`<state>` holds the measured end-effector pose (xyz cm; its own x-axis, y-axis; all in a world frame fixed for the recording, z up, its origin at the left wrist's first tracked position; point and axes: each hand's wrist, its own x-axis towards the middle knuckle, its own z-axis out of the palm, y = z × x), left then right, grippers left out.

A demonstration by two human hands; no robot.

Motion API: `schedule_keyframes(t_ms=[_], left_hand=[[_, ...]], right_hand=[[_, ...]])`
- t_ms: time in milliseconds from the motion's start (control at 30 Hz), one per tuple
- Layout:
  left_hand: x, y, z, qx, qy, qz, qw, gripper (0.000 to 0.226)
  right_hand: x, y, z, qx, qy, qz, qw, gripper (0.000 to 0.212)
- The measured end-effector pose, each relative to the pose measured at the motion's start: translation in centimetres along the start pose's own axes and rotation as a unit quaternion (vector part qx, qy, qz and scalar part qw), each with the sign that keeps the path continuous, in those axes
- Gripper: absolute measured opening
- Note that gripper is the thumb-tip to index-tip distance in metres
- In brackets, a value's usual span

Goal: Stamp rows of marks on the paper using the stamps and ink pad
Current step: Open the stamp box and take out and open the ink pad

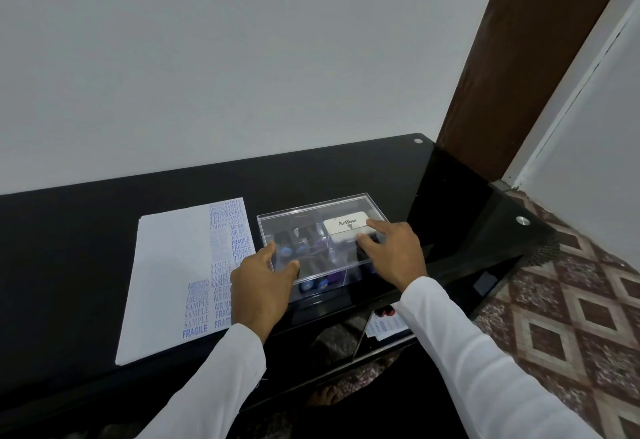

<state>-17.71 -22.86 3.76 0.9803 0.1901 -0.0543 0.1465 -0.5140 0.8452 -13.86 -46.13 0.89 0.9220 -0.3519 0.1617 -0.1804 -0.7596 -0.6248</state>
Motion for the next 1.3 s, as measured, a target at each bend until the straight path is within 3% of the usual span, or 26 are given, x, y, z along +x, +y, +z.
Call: schedule_keyframes(t_ms=[233, 400, 833, 933, 1067, 1200, 1300], left_hand=[[1.2, 0.2, -0.6, 0.005, 0.046, 0.036, 0.998, 0.043], [2.6, 1.2, -1.2, -0.009, 0.07, 0.025, 0.997, 0.035], [3.5, 1.5, -0.7, -0.012, 0.073, -0.01, 0.997, 0.03], [3.7, 1.7, -0.8, -0.016, 0.079, -0.011, 0.997, 0.028], [3.9, 1.7, -1.3, -0.02, 0.089, -0.002, 0.996, 0.029], [4.3, 1.0, -2.8, -0.015, 0.115, 0.01, 0.993, 0.032], [5.0, -0.6, -4.5, -0.018, 0.134, 0.014, 0.991, 0.03]], right_hand=[[0.7, -0.4, 0.0, -0.052, 0.005, 0.002, 0.999, 0.068], [2.2, -1.0, 0.0, -0.119, 0.033, -0.04, 0.991, 0.039], [2.5, -2.0, -0.3, -0.125, 0.025, 0.01, 0.992, 0.025], [2.6, -2.3, -0.5, -0.118, 0.032, 0.008, 0.992, 0.029], [2.7, -3.6, -0.7, -0.113, 0.053, 0.004, 0.992, 0.051], [2.2, -5.9, -0.8, -0.096, 0.047, -0.004, 0.994, 0.026], [1.7, -8.0, 0.8, -0.095, 0.039, -0.036, 0.994, 0.023]])
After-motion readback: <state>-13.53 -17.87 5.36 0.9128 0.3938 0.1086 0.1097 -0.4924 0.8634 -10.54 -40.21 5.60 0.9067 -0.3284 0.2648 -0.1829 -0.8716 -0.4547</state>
